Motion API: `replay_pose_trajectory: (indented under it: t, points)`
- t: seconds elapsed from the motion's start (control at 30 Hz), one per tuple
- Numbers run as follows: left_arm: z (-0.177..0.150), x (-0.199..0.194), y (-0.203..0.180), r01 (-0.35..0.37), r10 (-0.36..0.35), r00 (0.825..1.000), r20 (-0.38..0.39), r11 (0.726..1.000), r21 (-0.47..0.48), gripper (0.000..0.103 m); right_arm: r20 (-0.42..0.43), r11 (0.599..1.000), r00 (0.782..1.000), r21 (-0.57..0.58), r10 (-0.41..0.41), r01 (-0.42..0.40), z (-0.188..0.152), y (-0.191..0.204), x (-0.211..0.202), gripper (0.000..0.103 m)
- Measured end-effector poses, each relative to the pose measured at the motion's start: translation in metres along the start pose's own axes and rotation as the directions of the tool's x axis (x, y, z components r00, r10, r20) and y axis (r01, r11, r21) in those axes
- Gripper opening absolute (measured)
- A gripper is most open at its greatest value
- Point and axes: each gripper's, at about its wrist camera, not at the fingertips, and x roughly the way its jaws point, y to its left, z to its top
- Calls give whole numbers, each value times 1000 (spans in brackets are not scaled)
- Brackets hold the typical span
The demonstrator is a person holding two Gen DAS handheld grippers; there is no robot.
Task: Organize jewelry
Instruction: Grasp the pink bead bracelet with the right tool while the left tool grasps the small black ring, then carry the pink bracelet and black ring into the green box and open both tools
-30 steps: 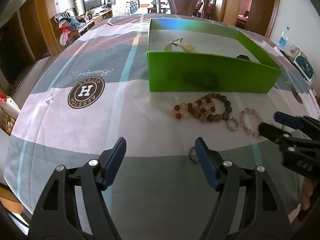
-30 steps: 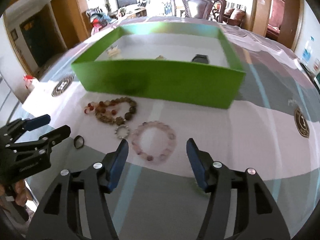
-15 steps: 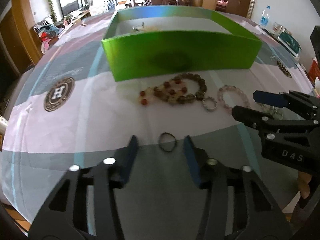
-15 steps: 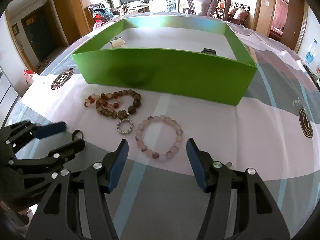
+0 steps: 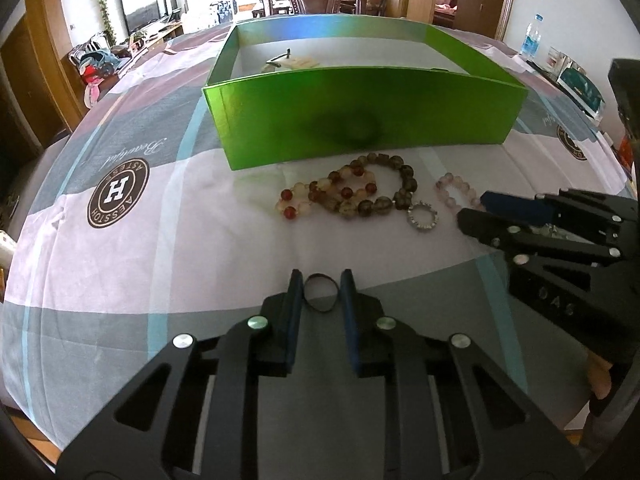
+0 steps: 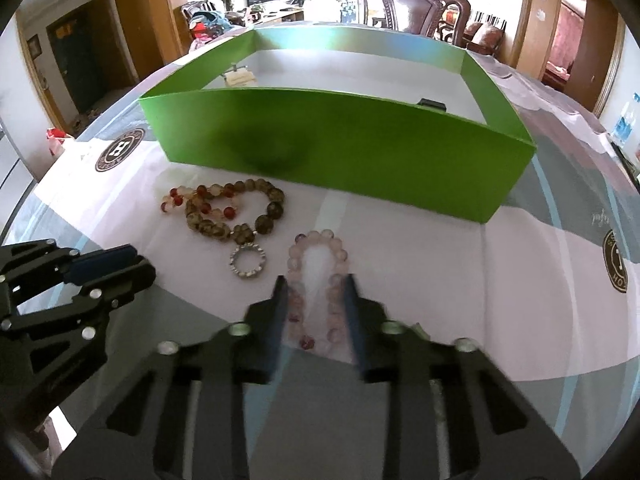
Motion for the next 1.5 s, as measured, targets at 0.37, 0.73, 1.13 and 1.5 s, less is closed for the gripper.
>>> replay_pose_trajectory:
  t: [0.37,0.73,1.13,1.5]
  points:
    - [2,-3,2,3,-3,1000,7,1000,-7,20,42,999,999,49,4,-6,1,-19,-21,0]
    - [2,2,2,7,-7,1000,-5,1000,-6,20,-9,997,999,57,-45,45,3,-21,1,24]
    - [14,-12,12,-3,5,999,42,999,-38,19,51,999,999,37,-3,1,5,-19,-17,8]
    - [59,-54,19,13,-7,982,190,999,-33,19,244,999,969,41,-42,33,45,-34,-77,8]
